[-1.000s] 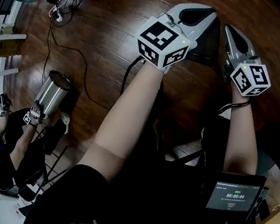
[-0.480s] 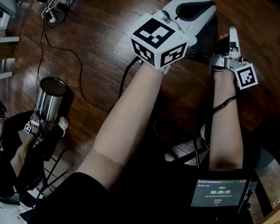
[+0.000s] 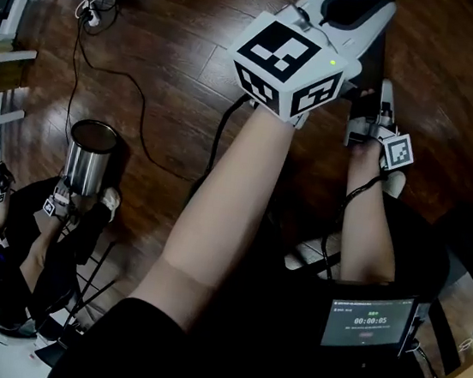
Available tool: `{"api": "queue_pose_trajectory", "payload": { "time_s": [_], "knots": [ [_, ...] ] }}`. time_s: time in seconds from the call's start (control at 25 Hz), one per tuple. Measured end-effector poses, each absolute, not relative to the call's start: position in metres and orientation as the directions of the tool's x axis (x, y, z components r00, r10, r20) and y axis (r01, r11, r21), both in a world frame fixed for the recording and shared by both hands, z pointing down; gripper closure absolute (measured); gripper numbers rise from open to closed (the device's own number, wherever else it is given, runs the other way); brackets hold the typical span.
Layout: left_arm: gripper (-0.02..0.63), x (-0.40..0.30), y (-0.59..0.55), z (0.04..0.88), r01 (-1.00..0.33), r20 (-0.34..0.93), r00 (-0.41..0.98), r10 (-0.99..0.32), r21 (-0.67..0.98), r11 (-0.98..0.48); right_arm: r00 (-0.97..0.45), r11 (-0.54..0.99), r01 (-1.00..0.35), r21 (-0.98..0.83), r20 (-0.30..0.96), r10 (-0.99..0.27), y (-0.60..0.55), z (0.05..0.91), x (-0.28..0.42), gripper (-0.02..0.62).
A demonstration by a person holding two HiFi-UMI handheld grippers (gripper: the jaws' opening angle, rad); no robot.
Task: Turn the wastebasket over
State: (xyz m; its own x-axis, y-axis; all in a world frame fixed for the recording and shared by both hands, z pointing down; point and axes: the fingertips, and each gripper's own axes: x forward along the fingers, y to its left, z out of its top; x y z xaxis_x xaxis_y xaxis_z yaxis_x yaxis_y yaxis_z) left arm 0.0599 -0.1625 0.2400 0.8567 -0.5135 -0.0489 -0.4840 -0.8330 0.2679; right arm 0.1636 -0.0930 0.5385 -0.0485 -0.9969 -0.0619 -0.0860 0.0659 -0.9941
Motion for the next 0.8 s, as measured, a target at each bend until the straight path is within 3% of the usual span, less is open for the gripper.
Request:
{"api": "queue_pose_trajectory", "payload": {
  "time_s": [0.32,0.8],
  "knots": [
    [0.603,0.054,-0.163,0.234,-0.482,-0.068,0.854,-0.516,0.273,-0.833,-0.088,-0.083,-0.051,-0.995,0.088,-0.992,-0.032,0.618,0.132,0.497],
    [0.603,0.058,-0.165,0.257,-0.479,-0.053,0.857,-0.513,0.284,-0.831,-0.067,-0.177,-0.022,-0.984,0.178,-0.982,-0.035,0.673,0.134,0.488]
  ]
}}
